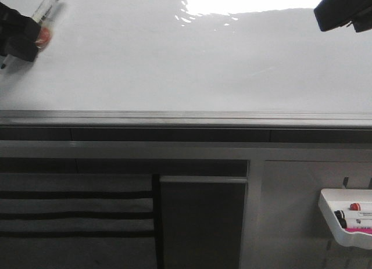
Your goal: Write number 3 on whiteboard
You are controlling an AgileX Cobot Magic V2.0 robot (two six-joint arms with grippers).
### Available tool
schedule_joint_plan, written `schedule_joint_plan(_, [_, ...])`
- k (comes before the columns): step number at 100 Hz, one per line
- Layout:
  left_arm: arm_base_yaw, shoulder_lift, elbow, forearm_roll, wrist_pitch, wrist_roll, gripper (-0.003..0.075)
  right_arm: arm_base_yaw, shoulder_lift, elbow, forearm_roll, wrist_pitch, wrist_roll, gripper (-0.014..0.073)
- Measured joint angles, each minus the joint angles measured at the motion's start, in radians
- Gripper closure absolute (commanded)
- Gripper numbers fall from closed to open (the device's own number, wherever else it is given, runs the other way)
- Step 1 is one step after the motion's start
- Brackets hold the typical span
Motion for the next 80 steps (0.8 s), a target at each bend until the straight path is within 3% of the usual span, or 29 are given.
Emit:
schedule_joint_plan(32, [-0.042,-0.009,0.000,0.006,0.014,0.003,0.0736,0.000,0.000,-0.018,0.000,0.032,-0.002,0.0267])
schedule_joint_plan(44, [-0.069,-0.053,0.000,0.017,0.073,0.003,0.0741,-0.028,0.000,-0.075,-0.006,0.139,-0.002,0.0267])
schedule_joint_plan(68, [-0.131,-0.163,-0.047,0.042,0.414,0.121,0.0741,-0.141,0.000,-0.142,0.002,0.343,-0.040,0.0268])
schedule_joint_plan(80, [-0.182,-0.190,-0.094,-0.005,0.607,0.273,0.0741,-0.147,0.025,-0.153,0.162,0.426,-0.204,0.0268])
